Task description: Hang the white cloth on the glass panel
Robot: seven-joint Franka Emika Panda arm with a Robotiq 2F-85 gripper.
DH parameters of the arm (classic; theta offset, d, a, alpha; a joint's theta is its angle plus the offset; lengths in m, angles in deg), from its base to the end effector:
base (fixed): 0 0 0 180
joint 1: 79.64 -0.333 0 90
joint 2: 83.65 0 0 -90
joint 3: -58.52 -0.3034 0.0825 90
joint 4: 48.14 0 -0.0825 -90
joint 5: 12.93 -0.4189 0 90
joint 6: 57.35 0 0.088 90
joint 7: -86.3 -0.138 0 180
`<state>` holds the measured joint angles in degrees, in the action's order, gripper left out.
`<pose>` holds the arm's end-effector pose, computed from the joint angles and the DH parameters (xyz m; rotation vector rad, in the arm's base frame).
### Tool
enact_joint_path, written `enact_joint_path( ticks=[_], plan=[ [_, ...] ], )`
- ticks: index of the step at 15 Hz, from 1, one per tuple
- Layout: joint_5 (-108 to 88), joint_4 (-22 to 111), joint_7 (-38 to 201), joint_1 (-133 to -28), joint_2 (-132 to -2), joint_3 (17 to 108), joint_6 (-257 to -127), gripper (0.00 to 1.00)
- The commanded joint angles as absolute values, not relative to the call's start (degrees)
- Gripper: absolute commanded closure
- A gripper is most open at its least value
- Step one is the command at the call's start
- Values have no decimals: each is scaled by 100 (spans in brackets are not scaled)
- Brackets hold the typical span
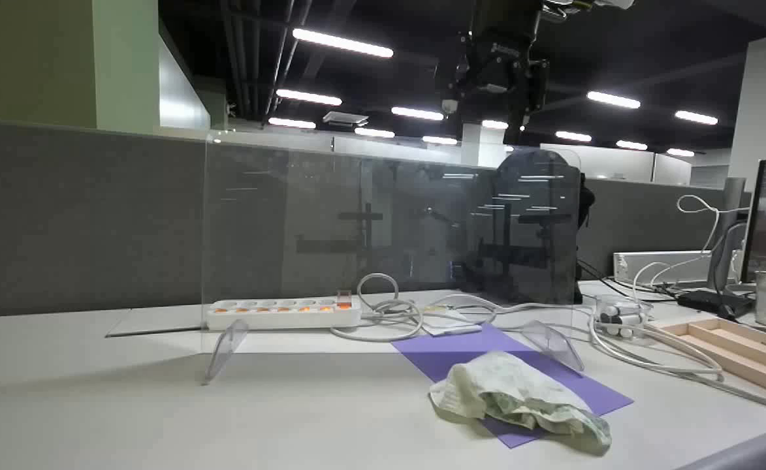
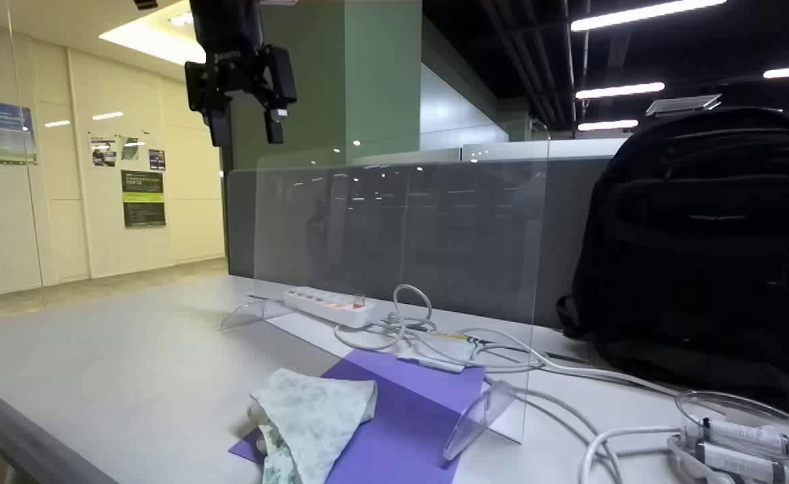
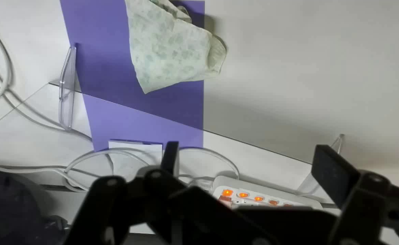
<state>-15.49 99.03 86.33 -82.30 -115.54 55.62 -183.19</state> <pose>0.4335 0.0436 0.4101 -3.1066 -0.1081 -0.2857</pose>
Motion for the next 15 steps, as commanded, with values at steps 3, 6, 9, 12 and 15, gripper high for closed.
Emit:
enact_joint_path(
  ticks=[3, 6, 9, 12, 15],
  plan=[
    [-1533, 9891, 8620, -8253, -11553, 5583, -18302, 0],
    [-1533, 9891, 8620, -8253, -11553, 5582, -18302, 0],
    [-1533, 9891, 8620, -8253, -11553, 5583, -18302, 0],
    [-1494, 9953, 8670, -8253, -11538, 5577, -18464, 0],
    [-1369, 10114, 8645, -8184, -11435, 5557, -19017, 0]
  ],
)
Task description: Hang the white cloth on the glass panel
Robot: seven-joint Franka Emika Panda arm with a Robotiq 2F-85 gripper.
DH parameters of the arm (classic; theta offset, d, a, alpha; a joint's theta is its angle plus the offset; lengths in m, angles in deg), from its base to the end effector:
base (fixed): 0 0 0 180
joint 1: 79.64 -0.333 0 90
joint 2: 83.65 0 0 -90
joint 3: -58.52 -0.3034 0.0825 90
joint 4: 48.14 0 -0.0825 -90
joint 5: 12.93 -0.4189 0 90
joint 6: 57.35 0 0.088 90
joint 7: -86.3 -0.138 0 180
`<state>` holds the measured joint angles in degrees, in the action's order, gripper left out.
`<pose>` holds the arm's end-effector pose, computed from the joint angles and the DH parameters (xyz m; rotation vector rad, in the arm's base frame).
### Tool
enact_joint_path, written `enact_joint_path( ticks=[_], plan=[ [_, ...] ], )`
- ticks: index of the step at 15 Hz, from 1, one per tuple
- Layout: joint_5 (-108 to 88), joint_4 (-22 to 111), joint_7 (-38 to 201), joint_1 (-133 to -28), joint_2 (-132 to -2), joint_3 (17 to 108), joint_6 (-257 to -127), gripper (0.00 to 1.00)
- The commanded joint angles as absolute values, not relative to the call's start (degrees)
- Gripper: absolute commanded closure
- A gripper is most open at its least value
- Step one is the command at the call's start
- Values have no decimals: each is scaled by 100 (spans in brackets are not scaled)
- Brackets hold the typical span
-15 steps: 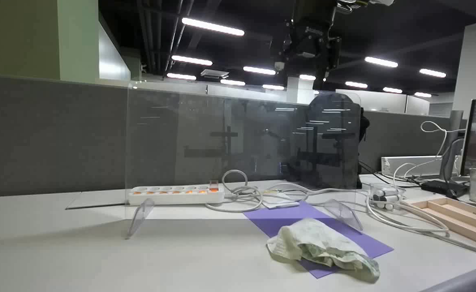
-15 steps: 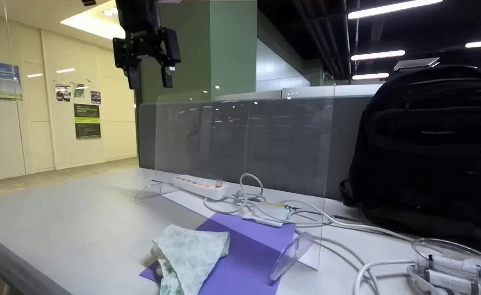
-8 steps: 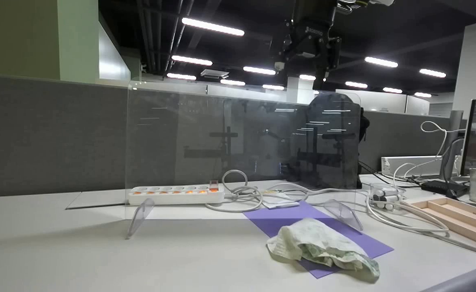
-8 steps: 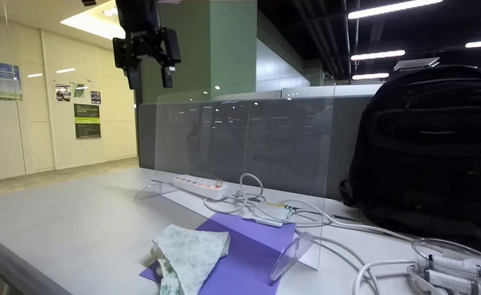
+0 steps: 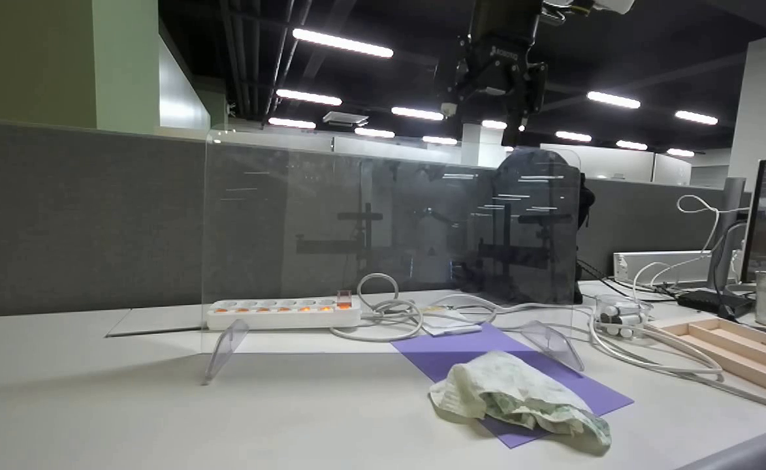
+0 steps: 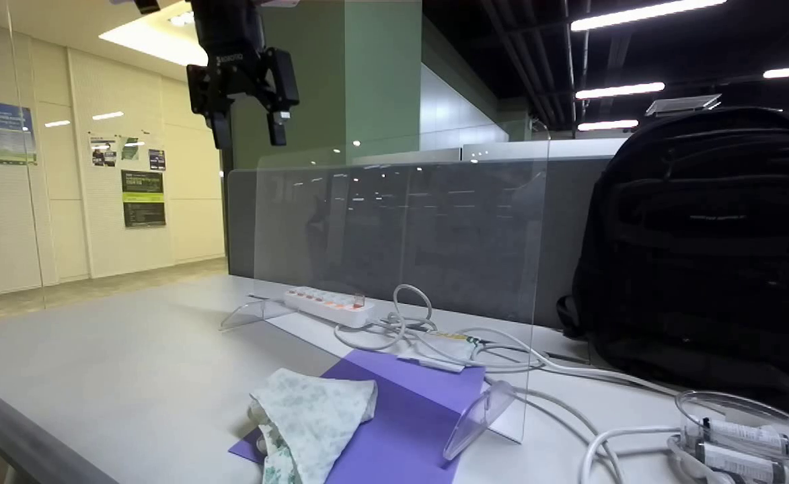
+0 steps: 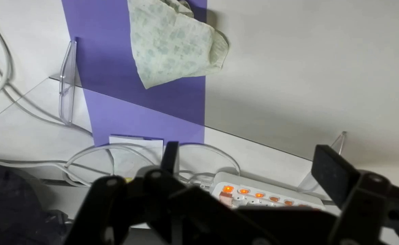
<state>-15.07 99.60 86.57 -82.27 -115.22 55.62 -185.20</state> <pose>0.4359 0.0429 0.4064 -3.1093 -0.1191 -0.3171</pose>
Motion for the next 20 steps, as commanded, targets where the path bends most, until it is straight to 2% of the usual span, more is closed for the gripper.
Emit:
enact_joint_path(
  ticks=[1, 7, 11, 12, 20],
  plan=[
    [-1329, 10200, 8644, -8155, -11352, 5563, -19336, 0],
    [-1181, 10482, 8617, -8092, -10480, 5557, -20599, 0],
    [-940, 10454, 8476, -8030, -9802, 5454, -20532, 0],
    [-1119, 10513, 8639, -8136, -10060, 5558, -20499, 0],
    [-942, 10521, 8486, -8045, -9422, 5526, -20700, 0]
  ],
)
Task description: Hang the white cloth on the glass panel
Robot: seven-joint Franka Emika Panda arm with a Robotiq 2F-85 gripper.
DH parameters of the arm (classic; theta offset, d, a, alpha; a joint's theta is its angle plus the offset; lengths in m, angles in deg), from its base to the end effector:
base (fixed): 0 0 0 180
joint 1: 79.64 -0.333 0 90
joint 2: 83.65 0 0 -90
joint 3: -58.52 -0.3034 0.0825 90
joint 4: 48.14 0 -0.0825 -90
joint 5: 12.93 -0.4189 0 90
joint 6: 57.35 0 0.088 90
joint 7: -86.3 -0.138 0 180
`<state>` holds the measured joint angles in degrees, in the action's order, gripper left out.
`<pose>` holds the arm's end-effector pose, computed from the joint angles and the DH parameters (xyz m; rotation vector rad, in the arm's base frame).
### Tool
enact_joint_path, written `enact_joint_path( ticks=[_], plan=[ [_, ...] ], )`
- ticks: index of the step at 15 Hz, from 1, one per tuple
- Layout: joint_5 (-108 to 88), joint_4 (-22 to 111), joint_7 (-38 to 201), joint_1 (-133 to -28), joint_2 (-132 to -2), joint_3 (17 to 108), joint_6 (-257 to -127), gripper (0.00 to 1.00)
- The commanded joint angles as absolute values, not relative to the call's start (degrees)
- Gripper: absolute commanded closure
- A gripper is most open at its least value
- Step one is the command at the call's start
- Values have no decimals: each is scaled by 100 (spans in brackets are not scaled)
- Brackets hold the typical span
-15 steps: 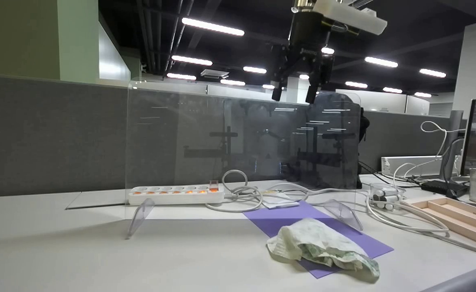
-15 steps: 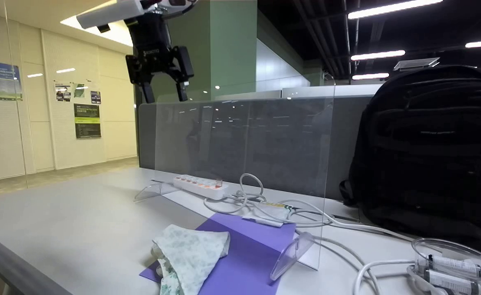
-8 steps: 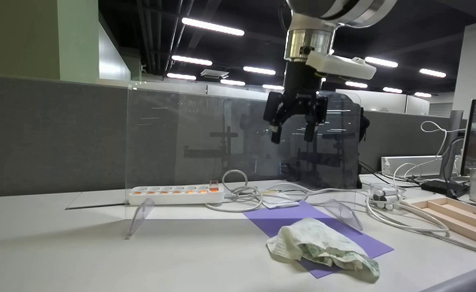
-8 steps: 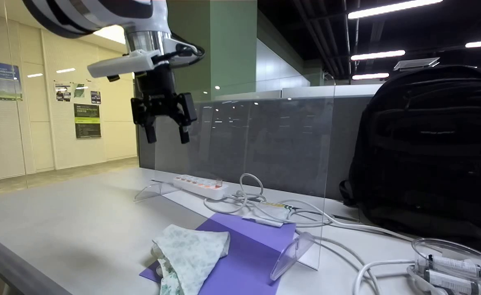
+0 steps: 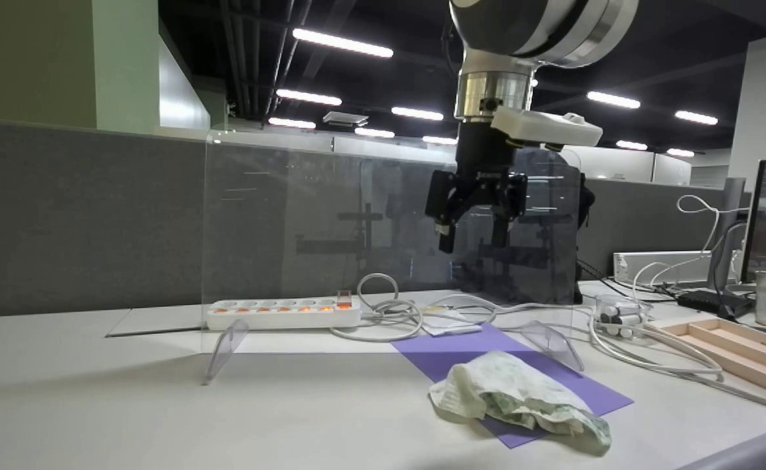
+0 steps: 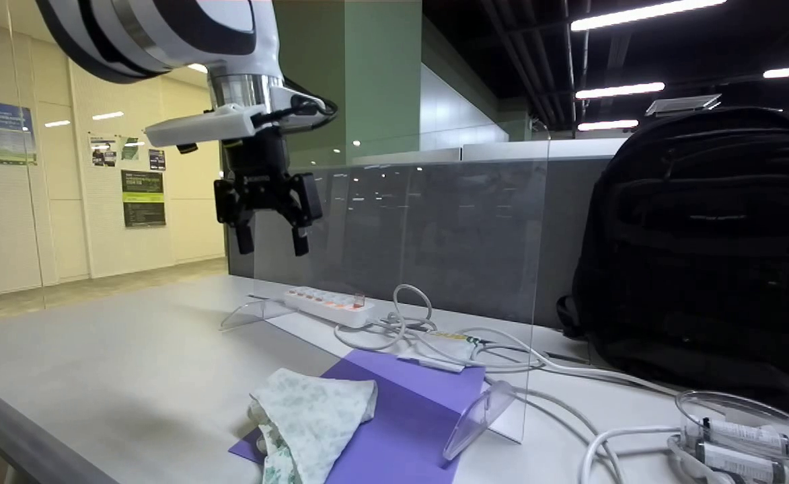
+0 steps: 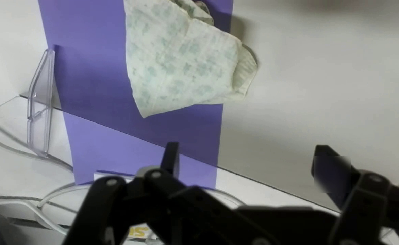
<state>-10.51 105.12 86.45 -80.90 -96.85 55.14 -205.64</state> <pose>0.4487 0.0348 0.2549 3.0955 0.1818 0.2242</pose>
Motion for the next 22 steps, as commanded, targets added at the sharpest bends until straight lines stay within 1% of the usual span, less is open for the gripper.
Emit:
enact_joint_path(
  ticks=[1, 13, 21, 22],
  plan=[
    [-880, 10564, 8486, -8022, -9290, 5526, -20810, 0],
    [-155, 10699, 8039, -8098, -7689, 5754, -21899, 0],
    [146, 10642, 7993, -8461, -7171, 6179, -22500, 0],
    [124, 10638, 8006, -8499, -7142, 6214, -22533, 25]
  ],
)
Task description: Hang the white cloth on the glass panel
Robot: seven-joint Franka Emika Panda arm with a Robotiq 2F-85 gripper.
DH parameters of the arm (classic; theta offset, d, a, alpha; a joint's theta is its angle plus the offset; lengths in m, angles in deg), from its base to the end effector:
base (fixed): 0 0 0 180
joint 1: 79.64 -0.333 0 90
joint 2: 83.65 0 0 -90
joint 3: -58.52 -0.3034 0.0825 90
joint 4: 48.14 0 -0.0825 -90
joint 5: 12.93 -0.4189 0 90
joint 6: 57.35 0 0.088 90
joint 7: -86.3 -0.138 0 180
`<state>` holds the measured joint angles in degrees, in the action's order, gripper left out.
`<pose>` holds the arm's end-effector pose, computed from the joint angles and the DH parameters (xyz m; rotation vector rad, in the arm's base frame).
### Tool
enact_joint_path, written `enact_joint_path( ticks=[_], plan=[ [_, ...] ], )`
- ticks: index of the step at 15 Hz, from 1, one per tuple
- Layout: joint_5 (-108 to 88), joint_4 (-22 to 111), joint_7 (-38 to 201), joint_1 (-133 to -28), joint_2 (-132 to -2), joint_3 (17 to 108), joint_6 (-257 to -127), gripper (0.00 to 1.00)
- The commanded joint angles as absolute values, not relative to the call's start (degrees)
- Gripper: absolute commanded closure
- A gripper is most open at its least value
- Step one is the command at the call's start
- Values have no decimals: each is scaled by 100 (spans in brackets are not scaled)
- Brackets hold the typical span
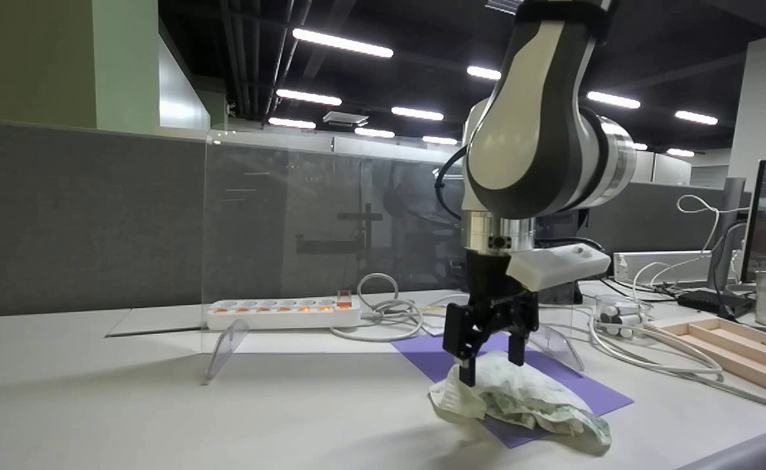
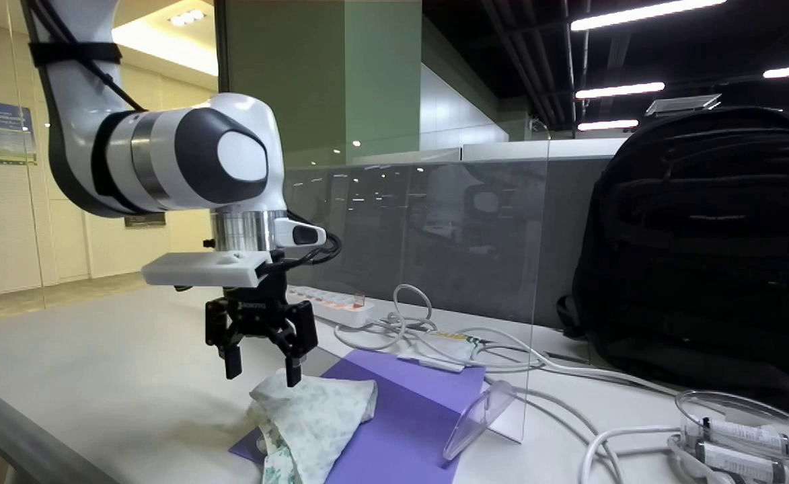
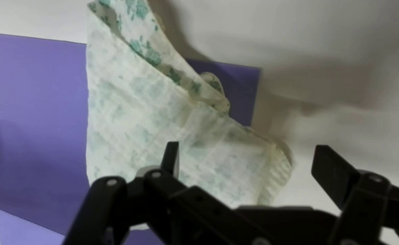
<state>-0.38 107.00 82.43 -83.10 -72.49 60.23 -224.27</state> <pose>0.4067 0.0231 0.0899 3.0737 0.2723 0.0201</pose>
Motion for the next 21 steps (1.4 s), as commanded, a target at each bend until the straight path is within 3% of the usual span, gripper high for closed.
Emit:
enact_joint_path(
  ticks=[1, 11, 21],
  plan=[
    [115, 10634, 8008, -8539, -7117, 6255, -22556, 27],
    [24, 10485, 7989, -8745, -6841, 6624, -22569, 97],
    [-362, 10786, 8197, -8645, -8235, 6019, -22384, 100]
  ],
)
